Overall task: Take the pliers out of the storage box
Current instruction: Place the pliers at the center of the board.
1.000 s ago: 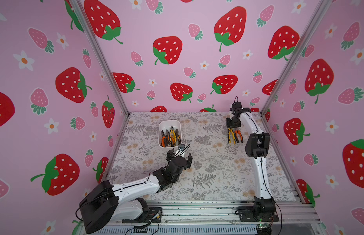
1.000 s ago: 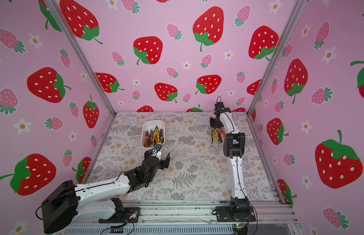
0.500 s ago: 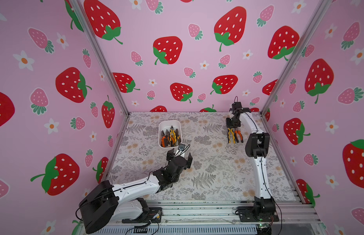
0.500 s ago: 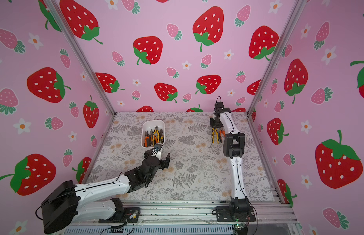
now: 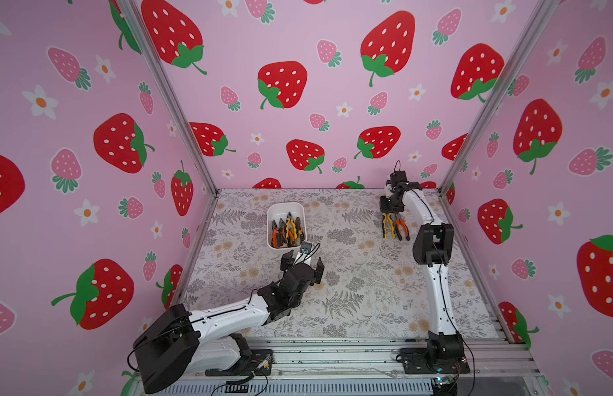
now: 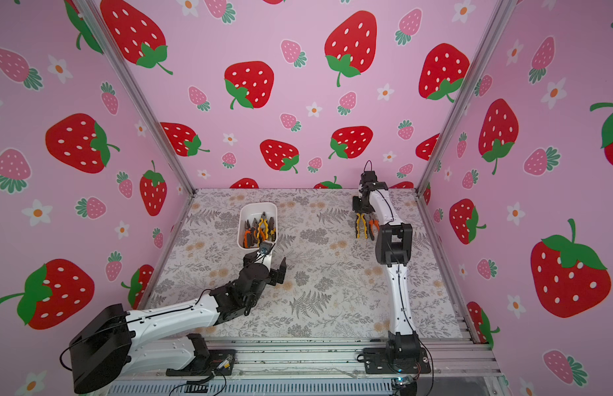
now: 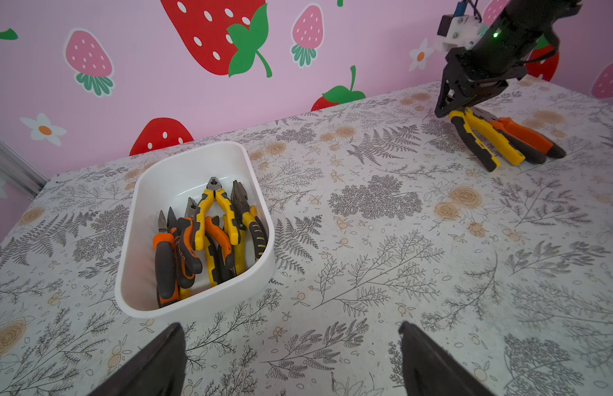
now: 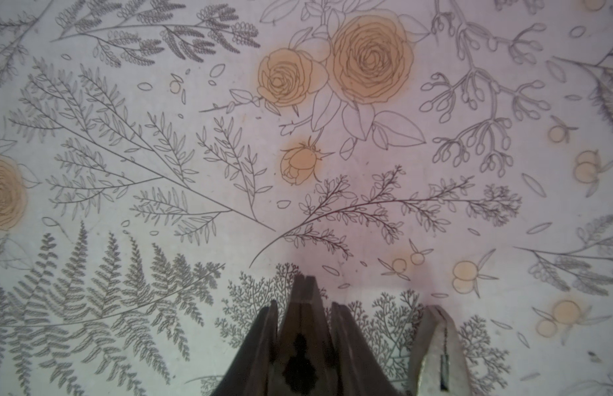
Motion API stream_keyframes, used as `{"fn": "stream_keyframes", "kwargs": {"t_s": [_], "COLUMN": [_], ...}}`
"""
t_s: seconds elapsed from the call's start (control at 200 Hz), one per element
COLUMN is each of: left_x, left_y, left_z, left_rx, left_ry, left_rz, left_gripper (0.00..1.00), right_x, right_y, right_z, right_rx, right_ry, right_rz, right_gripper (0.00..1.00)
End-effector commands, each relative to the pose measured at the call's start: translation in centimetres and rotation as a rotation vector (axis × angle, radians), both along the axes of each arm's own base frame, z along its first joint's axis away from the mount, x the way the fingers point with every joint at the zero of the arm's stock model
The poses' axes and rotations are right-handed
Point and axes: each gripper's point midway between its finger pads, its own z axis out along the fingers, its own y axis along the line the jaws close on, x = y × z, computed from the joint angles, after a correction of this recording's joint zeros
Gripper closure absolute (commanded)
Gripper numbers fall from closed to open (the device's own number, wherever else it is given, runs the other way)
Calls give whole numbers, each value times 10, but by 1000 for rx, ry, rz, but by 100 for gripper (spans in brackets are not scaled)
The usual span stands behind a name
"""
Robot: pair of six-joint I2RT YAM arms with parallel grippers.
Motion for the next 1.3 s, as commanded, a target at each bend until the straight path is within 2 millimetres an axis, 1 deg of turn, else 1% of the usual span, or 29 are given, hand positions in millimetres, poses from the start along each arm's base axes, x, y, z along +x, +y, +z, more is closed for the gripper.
{"fn": "stream_keyframes", "kwargs": {"t_s": [0.0, 0.19, 0.465, 0.6, 0.68, 0.73, 0.745, 0.755, 0.785, 0.87, 0.925, 0.98, 1.02, 1.1, 1.18, 1.185, 1.205, 1.255, 1.286, 1.296], "left_x": [5, 4, 4, 4, 4, 4, 4, 4, 4, 6, 7, 8, 8, 9, 8, 8, 8, 8, 9, 9], "left_y": [-4, -4, -3, -3, -3, -3, -3, -3, -3, -5, -8, -10, -11, -11, -8, -8, -7, -4, -2, -2], "left_z": [16, 17, 17, 17, 17, 17, 17, 17, 17, 17, 16, 15, 15, 14, 14, 14, 15, 15, 15, 15], "left_rx": [-28, -30, -31, -29, -28, -27, -27, -26, -26, -16, -5, 4, 7, 10, 5, 5, 3, -2, -3, -3], "left_ry": [-27, -29, -30, -31, -31, -31, -31, -30, -31, -25, -18, -10, -5, -2, -2, -2, -2, -2, 0, 1], "left_rz": [0, -1, 1, 0, 2, 3, 2, 2, 2, -2, -6, -13, -16, -9, 5, 7, 11, 30, 38, 39], "left_gripper": [3, 3, 3, 3, 3, 3, 3, 3, 3, 3, 3, 4, 5, 6, 6, 6, 6, 6, 5, 5], "right_x": [1, -3, -4, -1, 1, 1, -2, 1, 1, -6, -14, -27, -39, -70, -109, -109, -122, -146, -162, -167], "right_y": [6, 6, 6, 6, 2, 2, 2, 3, 4, 7, 11, 19, 24, 35, 51, 51, 57, 67, 78, 80], "right_z": [-4, -8, -9, -3, 10, 25, 28, 33, 43, 77, 101, 122, 136, 153, 158, 158, 160, 156, 155, 152], "right_rx": [21, 20, 21, 13, -11, -26, -31, -31, -36, -30, -9, 15, 24, 40, 72, 72, 86, 96, 100, 96], "right_ry": [2, 27, 32, 10, -39, -82, -81, -103, -131, -190, -226, -255, -273, -297, -311, -311, -318, -324, -335, -334], "right_rz": [7, 0, 2, 1, -19, -27, -28, -30, -34, -49, -58, -52, -46, -33, -15, -15, -10, 2, 25, 32], "right_gripper": [69, 69, 68, 69, 69, 69, 68, 68, 68, 68, 68, 68, 68, 68, 68, 68, 68, 69, 68, 69]}}
